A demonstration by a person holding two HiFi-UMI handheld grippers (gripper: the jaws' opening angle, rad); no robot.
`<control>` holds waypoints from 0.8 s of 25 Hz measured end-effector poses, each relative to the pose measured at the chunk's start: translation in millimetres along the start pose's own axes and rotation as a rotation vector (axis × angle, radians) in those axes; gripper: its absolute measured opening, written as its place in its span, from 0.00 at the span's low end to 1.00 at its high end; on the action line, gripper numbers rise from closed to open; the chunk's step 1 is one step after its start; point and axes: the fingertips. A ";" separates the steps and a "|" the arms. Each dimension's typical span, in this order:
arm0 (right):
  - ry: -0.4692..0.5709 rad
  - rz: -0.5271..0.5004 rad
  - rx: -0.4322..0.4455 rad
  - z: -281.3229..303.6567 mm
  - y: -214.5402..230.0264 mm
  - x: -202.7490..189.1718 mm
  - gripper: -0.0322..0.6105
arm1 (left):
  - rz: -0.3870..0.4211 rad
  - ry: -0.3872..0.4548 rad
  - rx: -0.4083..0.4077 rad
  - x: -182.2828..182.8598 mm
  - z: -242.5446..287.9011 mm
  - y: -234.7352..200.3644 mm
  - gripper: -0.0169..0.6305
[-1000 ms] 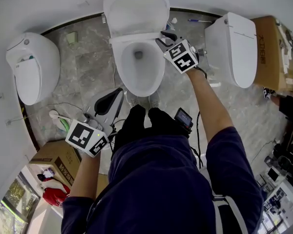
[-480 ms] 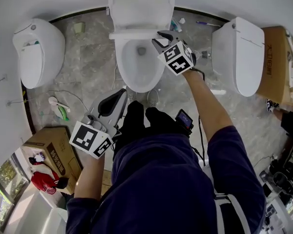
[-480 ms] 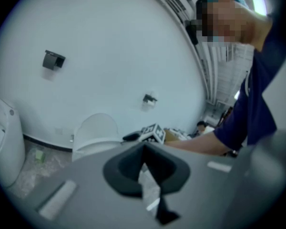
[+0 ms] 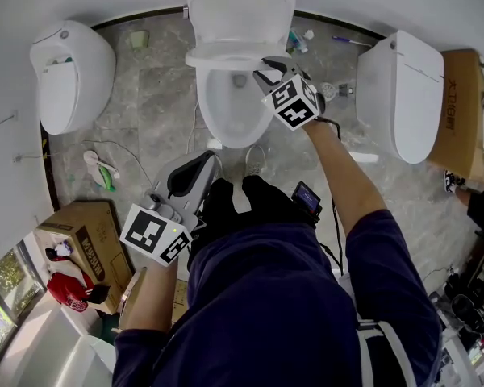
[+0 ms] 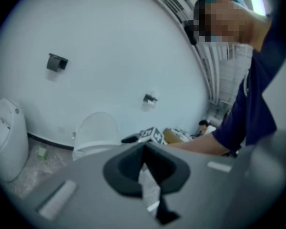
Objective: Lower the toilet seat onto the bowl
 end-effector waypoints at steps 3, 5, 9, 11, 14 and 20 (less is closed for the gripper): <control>0.003 0.005 -0.010 -0.7 -4.6 -4.3 0.24 | -0.003 -0.009 -0.009 -5.5 -4.1 -0.1 0.02; 0.001 0.003 -0.016 -0.7 -7.8 -6.7 0.24 | -0.009 -0.014 -0.017 -10.1 -5.7 -1.3 0.02; -0.010 0.007 -0.030 -1.3 -15.0 -11.7 0.24 | -0.014 -0.019 -0.038 -16.0 -9.3 -4.4 0.02; -0.019 0.011 -0.034 -2.2 -19.5 -16.1 0.24 | -0.016 -0.019 -0.047 -18.2 -11.6 -5.1 0.02; -0.033 0.010 -0.039 -2.8 -26.7 -22.3 0.25 | -0.018 -0.020 -0.058 -21.3 -15.1 -6.7 0.02; -0.045 0.019 -0.045 -4.8 -40.4 -31.8 0.25 | -0.023 -0.029 -0.075 -27.3 -21.8 -7.4 0.02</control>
Point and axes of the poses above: the fingertips, and each gripper's own axes: z forward along the fingers, y to its right, x out of its top, and after that the axes turned 8 degrees about z, right-handed
